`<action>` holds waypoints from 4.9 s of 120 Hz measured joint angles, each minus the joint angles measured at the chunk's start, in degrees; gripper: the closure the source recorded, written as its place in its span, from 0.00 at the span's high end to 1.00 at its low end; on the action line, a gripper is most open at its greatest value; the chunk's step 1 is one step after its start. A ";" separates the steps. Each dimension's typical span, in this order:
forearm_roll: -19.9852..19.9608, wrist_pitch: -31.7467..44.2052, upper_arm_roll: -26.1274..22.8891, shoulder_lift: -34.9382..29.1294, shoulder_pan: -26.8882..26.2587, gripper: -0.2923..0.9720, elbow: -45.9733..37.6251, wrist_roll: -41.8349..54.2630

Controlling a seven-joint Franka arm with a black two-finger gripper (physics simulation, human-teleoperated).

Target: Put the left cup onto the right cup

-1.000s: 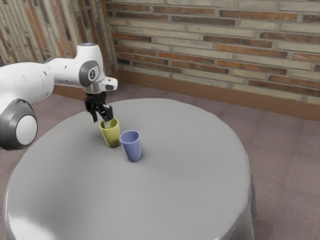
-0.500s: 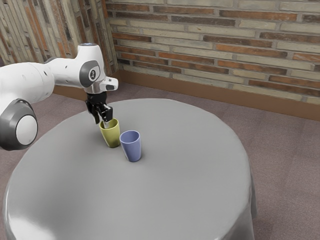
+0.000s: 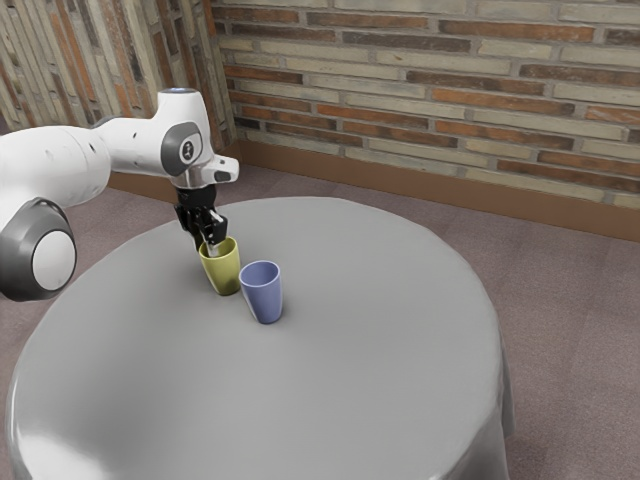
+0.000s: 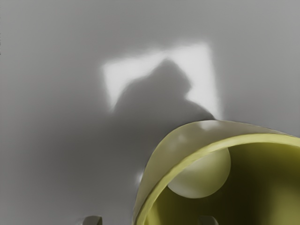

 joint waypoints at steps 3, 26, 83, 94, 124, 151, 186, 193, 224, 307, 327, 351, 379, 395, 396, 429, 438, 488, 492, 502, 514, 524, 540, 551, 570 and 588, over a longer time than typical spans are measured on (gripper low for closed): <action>0.01 0.00 0.02 0.00 0.00 0.38 0.00 -0.01; 0.06 0.02 0.06 -0.08 0.00 0.35 -0.05 -0.07; 0.08 0.03 0.07 -0.07 0.00 0.26 0.00 -0.17; 0.08 0.05 0.06 -0.03 0.00 0.25 0.00 -0.18; 0.08 0.25 0.06 -0.05 -0.05 0.19 0.00 -0.20; 0.12 0.47 0.06 -0.08 -0.05 0.16 0.00 -0.24; 0.24 0.55 -0.03 -0.89 -0.09 0.15 -0.17 -0.33; 0.25 0.53 -0.03 -1.32 -0.15 0.15 -0.36 -0.35; 0.29 0.11 -0.03 -4.37 -0.25 0.15 -1.01 -0.42; 0.42 -2.29 -0.71 -13.59 -0.58 0.15 -5.78 -0.46; 0.42 -2.93 -1.18 -15.11 -0.61 0.15 -6.08 -0.46; 0.42 -3.26 -1.58 -17.00 -0.71 0.15 -7.65 -0.45; 0.42 -3.46 -1.61 -17.31 -1.61 0.15 -7.74 -0.45; 0.41 -3.51 -1.69 -17.21 -2.43 0.15 -7.67 -0.44; 0.41 -3.51 -1.71 -17.20 -2.47 0.15 -7.67 -0.44; 0.39 -3.48 -1.96 -17.08 -3.83 0.15 -7.65 -0.44; 0.37 -3.47 -2.01 -17.07 -4.10 0.15 -7.65 -0.44; 0.40 -3.37 -2.15 -17.35 -5.50 0.15 -8.27 -0.47; 0.38 -3.30 -2.22 -17.67 -5.51 0.15 -8.83 -0.47; 0.39 -3.13 -2.47 -18.20 -5.55 0.15 -9.62 -0.48; 0.40 -3.00 -2.56 -18.43 -5.86 0.15 -9.86 -0.49; 0.41 -2.95 -2.58 -18.47 -6.15 0.15 -9.89 -0.50; 0.41 -2.84 -2.72 -18.46 -6.48 0.15 -10.49 -0.52; 0.41 -2.75 -2.81 -18.46 -6.63 0.15 -10.68 -0.53; 0.38 -2.67 -2.92 -18.37 -7.04 0.15 -10.73 -0.56; 0.40 -2.62 -2.96 -18.02 -7.34 0.15 -10.73 -0.67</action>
